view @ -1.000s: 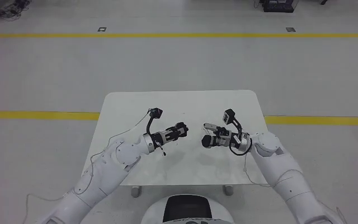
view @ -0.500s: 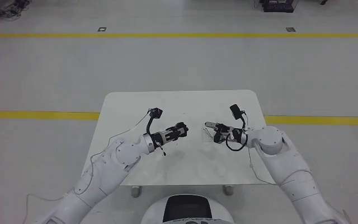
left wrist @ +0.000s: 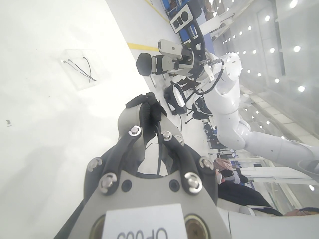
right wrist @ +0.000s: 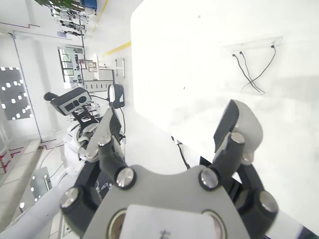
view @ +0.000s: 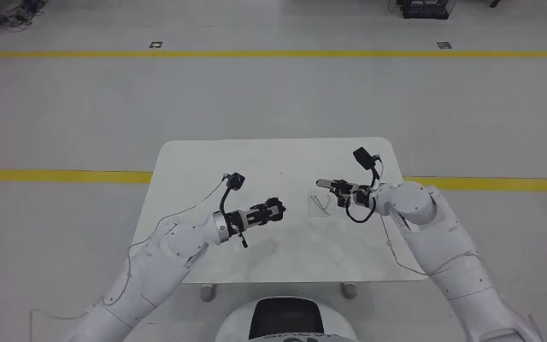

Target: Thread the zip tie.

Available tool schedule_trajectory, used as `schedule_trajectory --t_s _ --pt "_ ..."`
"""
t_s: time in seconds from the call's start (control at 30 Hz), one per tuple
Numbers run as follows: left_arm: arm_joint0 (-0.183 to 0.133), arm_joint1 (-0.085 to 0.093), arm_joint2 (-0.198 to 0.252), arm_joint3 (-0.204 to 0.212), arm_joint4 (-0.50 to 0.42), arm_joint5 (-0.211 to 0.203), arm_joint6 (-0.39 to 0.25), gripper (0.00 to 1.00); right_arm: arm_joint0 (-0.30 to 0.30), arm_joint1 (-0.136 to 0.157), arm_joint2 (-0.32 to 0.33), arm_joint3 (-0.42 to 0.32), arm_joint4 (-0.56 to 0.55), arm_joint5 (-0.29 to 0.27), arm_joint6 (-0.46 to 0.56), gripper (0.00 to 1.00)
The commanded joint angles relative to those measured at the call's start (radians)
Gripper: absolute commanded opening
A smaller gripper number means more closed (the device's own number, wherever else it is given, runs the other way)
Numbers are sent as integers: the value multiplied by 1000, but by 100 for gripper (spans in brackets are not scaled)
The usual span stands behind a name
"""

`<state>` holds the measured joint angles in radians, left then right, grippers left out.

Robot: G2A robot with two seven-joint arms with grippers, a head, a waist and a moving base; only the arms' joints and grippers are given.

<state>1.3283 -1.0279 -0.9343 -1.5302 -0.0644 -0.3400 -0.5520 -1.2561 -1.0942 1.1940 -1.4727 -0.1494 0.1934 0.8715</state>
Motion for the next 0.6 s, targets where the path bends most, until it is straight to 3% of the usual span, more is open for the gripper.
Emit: schedule_trajectory --t_s 0.0,0.23,0.33,0.57 --pt "10 3 -14 -7 -20 0 -12 0 0 0 0 0 2 0 0 100" --pt "12 3 -18 -12 -16 2 -12 0 -1 0 -1 0 -4 -2 -4 100" --pt "11 0 -11 -14 -57 10 -17 0 21 5 -25 -4 -108 -2 19 100" --pt "23 8 -38 -14 -105 0 -66 0 141 11 -102 52 -333 -45 157 100"
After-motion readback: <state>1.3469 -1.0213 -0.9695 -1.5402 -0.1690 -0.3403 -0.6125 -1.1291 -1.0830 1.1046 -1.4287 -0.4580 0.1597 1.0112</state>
